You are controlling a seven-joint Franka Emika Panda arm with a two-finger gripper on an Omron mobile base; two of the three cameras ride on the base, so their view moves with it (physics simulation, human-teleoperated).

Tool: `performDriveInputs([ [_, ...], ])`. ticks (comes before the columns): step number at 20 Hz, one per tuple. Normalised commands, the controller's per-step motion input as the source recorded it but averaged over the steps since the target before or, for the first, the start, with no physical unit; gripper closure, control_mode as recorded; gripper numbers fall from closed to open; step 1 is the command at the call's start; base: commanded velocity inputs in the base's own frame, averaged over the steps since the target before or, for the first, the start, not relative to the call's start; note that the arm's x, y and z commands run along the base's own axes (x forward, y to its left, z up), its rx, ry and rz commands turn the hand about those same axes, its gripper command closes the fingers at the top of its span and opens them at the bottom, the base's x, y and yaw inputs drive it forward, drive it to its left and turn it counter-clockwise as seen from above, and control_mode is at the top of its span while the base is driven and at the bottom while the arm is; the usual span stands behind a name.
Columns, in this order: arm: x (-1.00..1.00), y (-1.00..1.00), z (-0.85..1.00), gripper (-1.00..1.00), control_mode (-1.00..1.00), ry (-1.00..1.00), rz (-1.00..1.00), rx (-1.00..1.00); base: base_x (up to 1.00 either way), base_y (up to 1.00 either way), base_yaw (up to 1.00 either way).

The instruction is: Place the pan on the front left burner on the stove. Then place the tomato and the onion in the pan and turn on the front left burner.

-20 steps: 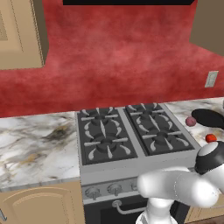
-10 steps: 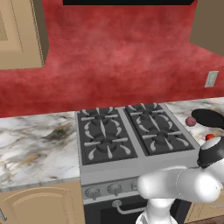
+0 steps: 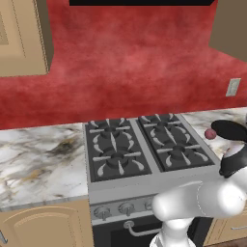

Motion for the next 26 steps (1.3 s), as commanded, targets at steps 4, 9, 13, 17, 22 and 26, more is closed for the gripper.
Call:
performDriveInputs([
  [4, 0.15, -0.1, -0.15, -1.0, -1.0, 0.05, 0.0, 0.0, 0.0, 0.0, 0.0],
  [9, 0.11, -0.18, -0.17, -1.0, -1.0, 0.02, 0.0, 0.0, 0.0, 0.0, 0.0],
  [13, 0.03, -0.22, -0.18, -1.0, -1.0, 0.0, 0.0, 0.0, 0.0, 0.0, 0.0],
  [17, 0.04, -0.22, -0.18, -1.0, -1.0, 0.0, 0.0, 0.0, 0.0, 0.0, 0.0],
  [22, 0.09, -0.17, -0.15, -1.0, -1.0, 0.01, 0.0, 0.0, 0.0, 0.0, 0.0],
  [26, 0.12, -0.16, -0.15, -1.0, -1.0, 0.02, 0.0, 0.0, 0.0, 0.0, 0.0],
])
